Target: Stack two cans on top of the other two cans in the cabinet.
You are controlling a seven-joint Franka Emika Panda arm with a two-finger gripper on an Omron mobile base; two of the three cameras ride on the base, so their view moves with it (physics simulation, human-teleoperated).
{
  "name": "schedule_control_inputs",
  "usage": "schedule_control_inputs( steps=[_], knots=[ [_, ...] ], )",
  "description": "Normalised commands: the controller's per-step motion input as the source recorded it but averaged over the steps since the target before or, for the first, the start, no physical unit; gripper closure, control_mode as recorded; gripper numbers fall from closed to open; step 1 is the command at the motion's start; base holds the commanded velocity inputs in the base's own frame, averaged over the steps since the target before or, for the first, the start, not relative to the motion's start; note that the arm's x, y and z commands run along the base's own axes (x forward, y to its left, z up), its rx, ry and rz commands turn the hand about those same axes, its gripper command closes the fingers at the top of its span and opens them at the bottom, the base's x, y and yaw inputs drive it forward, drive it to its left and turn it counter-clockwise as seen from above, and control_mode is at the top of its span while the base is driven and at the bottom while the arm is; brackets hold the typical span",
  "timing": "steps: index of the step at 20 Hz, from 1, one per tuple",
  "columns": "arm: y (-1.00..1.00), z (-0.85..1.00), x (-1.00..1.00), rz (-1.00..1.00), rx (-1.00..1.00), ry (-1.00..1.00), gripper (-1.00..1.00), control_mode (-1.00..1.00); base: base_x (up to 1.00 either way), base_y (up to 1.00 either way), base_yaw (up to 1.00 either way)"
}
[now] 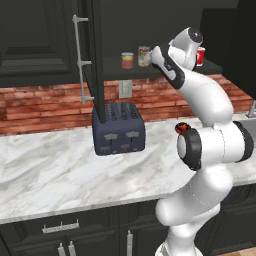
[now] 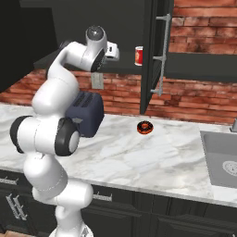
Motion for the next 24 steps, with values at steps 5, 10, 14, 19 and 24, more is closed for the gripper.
schedule_control_inputs(
  steps=[5, 10, 14, 19, 24],
  knots=[
    [-0.01, -0.08, 0.33, 0.00, 0.00, 0.00, -1.00, -1.00, 0.00, 0.00, 0.00],
    [0.00, -0.16, 0.12, 0.00, 0.00, 0.00, 1.00, -1.00, 0.00, 0.00, 0.00],
    [-0.04, -0.21, 0.01, 0.00, 0.00, 0.00, 1.00, -1.00, 0.00, 0.00, 0.00],
    [-0.16, -0.08, -0.27, 0.02, 0.00, -0.04, 1.00, -1.00, 0.00, 0.00, 0.00],
    [-0.09, 0.14, -0.46, -0.16, -0.07, -0.22, 1.00, -1.00, 0.00, 0.00, 0.00]
  ],
)
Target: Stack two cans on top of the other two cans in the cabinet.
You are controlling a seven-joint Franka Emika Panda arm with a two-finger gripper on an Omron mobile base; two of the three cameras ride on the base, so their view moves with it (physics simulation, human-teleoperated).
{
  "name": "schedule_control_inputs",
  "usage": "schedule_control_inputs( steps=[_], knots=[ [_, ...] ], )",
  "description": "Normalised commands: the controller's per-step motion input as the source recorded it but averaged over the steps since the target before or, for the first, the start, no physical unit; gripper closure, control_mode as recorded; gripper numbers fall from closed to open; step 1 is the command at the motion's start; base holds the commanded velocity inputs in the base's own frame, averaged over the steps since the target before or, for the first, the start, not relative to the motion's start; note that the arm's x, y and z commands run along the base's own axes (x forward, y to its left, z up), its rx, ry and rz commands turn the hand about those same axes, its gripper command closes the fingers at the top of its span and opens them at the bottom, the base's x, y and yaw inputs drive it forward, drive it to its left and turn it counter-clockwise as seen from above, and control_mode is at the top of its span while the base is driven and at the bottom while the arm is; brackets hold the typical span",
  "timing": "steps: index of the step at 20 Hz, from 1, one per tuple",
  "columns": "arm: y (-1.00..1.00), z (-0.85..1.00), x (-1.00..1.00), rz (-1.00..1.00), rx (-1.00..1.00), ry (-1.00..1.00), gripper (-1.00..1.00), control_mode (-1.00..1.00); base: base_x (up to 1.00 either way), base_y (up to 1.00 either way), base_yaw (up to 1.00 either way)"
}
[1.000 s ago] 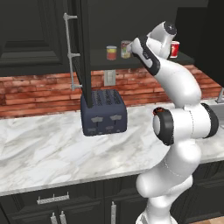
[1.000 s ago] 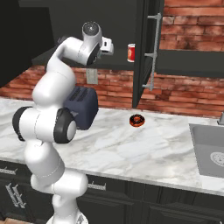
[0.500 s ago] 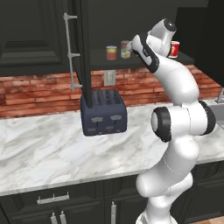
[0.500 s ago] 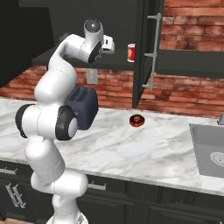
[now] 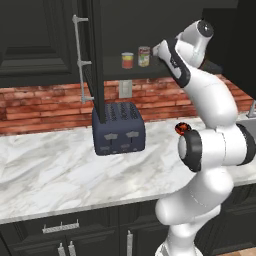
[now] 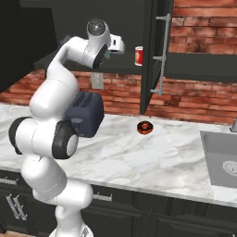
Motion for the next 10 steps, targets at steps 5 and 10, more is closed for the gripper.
schedule_control_inputs(
  steps=[5, 10],
  knots=[
    [-0.04, 0.18, -0.32, -0.27, -0.10, -0.20, 1.00, -1.00, 0.00, 0.00, 0.00],
    [-0.06, 0.39, -0.21, -0.19, 0.00, -0.03, 1.00, -1.00, 0.00, 0.00, 0.00]
  ],
)
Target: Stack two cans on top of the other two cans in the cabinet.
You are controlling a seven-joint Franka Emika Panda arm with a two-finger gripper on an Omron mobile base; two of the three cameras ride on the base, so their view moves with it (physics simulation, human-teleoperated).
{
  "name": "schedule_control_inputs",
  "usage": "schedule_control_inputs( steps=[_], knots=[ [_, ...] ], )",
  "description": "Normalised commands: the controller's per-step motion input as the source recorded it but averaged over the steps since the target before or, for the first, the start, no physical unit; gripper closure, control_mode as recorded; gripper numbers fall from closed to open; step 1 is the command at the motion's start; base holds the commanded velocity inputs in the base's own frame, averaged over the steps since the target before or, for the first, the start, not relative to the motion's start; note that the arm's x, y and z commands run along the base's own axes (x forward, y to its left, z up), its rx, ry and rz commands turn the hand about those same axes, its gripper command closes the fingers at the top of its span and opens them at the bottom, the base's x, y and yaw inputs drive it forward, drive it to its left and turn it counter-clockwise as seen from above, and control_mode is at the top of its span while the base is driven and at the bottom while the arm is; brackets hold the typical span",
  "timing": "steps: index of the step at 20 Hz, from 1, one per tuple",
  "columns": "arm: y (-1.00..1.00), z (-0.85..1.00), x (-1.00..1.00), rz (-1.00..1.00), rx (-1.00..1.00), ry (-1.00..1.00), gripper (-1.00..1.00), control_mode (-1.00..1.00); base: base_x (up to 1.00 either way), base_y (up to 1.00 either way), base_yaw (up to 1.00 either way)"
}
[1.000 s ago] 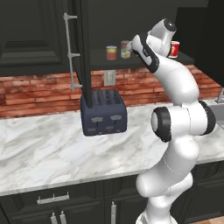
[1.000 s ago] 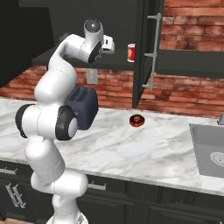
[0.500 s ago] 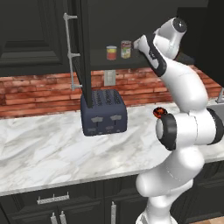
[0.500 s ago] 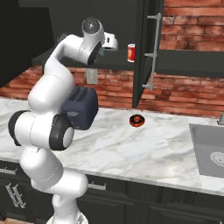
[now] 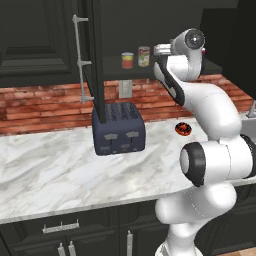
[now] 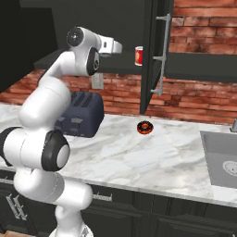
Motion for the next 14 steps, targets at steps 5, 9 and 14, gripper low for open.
schedule_control_inputs(
  steps=[5, 9, 14],
  knots=[
    [-0.17, 0.31, -0.28, -0.16, 0.00, -0.20, 1.00, -1.00, 0.00, 0.00, 0.00],
    [-0.23, 0.15, -0.21, -0.16, -0.10, -0.31, 1.00, -1.00, 0.00, 0.00, 0.00],
    [-0.28, 0.14, -0.01, -0.11, -0.06, -0.14, 1.00, -1.00, 0.00, 0.00, 0.00]
  ],
)
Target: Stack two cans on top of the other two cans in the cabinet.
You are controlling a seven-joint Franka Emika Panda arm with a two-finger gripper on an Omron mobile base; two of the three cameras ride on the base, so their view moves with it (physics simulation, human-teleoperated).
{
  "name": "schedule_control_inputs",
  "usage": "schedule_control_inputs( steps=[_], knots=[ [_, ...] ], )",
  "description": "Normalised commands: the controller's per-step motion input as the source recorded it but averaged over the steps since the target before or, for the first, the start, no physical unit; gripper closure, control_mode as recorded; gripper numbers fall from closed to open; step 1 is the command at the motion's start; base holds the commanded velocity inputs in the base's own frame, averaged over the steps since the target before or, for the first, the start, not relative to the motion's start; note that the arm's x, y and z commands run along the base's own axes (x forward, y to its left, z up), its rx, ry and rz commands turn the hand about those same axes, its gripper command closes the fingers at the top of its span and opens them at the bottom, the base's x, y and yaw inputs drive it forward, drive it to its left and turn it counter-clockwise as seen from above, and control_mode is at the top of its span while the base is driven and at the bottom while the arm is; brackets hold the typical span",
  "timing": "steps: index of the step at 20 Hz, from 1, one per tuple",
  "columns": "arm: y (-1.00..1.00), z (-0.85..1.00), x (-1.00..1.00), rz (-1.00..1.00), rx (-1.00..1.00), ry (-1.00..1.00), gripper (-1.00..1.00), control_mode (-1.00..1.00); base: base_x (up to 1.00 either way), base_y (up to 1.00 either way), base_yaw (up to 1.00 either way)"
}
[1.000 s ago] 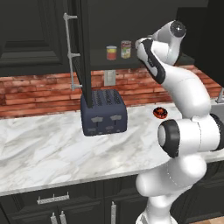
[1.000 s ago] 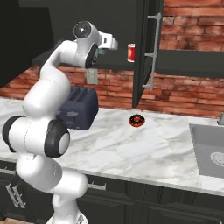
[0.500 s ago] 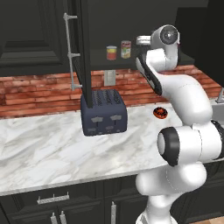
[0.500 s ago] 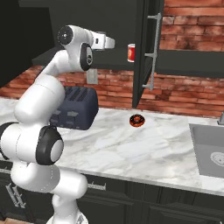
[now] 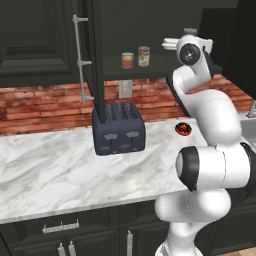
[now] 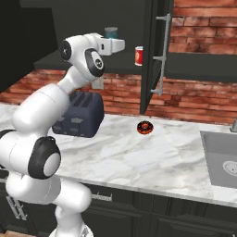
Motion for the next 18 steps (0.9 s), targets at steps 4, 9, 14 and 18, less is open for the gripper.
schedule_control_inputs(
  steps=[4, 9, 14, 18],
  knots=[
    [-0.32, 0.27, -0.07, -0.09, 0.00, 0.02, 1.00, -1.00, 0.00, 0.00, 0.00],
    [-0.33, 0.22, -0.02, -0.09, 0.00, 0.09, 1.00, -1.00, 0.00, 0.00, 0.00],
    [-0.39, 0.04, 0.00, -0.08, -0.01, 0.07, 1.00, -1.00, 0.00, 0.00, 0.00],
    [-0.35, 0.00, 0.00, -0.01, 0.00, 0.00, 1.00, -1.00, 0.00, 0.00, 0.00]
  ],
)
